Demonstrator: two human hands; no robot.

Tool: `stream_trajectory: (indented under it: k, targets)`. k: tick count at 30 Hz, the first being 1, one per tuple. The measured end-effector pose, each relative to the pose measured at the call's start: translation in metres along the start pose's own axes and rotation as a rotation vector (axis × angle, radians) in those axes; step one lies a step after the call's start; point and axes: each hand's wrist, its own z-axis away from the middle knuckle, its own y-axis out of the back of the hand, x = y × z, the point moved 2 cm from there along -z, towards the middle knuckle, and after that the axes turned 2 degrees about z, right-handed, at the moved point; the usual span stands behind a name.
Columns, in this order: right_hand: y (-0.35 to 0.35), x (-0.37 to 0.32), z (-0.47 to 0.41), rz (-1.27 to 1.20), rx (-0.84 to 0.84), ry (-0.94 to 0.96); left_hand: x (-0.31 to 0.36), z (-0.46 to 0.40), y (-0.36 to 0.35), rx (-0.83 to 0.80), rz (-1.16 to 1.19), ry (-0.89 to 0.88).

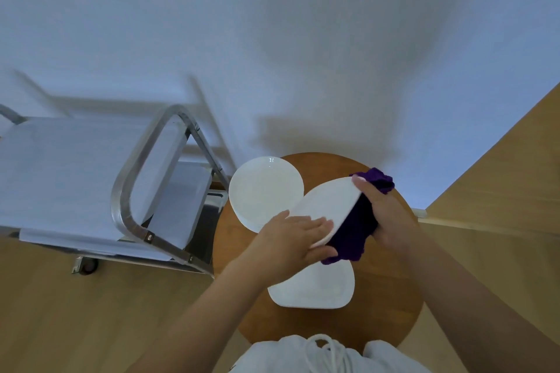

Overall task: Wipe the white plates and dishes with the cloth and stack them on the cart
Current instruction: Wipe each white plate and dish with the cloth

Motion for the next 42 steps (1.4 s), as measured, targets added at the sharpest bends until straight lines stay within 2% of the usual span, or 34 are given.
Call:
stream_trajectory:
  k: [2,4,8,10,13,17,21,26,33,39,42]
  targets:
    - [0.004,0.000,-0.003,0.044,0.045,-0.020,-0.002,-0.001,-0.004,0.038,-0.087,-0.048]
    - [0.008,0.003,-0.005,-0.003,0.090,-0.034,-0.007,0.000,-0.010,0.162,-0.036,0.000]
    - [0.014,0.018,-0.006,-0.193,0.141,-0.064,-0.015,0.002,-0.027,0.447,0.144,0.358]
    - [0.015,0.028,-0.008,-0.312,0.141,-0.112,-0.014,-0.002,-0.038,0.514,0.413,0.527]
    - [0.017,0.042,-0.007,-0.353,0.128,-0.151,-0.012,-0.010,-0.053,0.555,1.027,0.685]
    - [0.022,0.055,-0.005,-0.239,0.123,-0.081,-0.021,-0.012,-0.063,0.589,1.348,0.830]
    - [0.032,0.062,-0.007,-0.066,0.140,-0.039,-0.035,-0.007,-0.072,0.473,1.559,0.925]
    - [0.064,0.070,-0.014,0.091,0.291,-0.106,-0.060,0.006,-0.094,0.324,1.564,1.002]
    - [0.085,0.077,-0.021,0.299,0.376,-0.034,-0.081,0.010,-0.140,0.068,1.446,1.137]
    - [0.084,0.094,-0.032,0.514,0.358,0.008,-0.084,0.004,-0.172,0.052,1.311,1.238]
    - [0.085,0.100,-0.037,0.608,0.336,0.002,-0.086,0.003,-0.182,0.040,1.158,1.201]
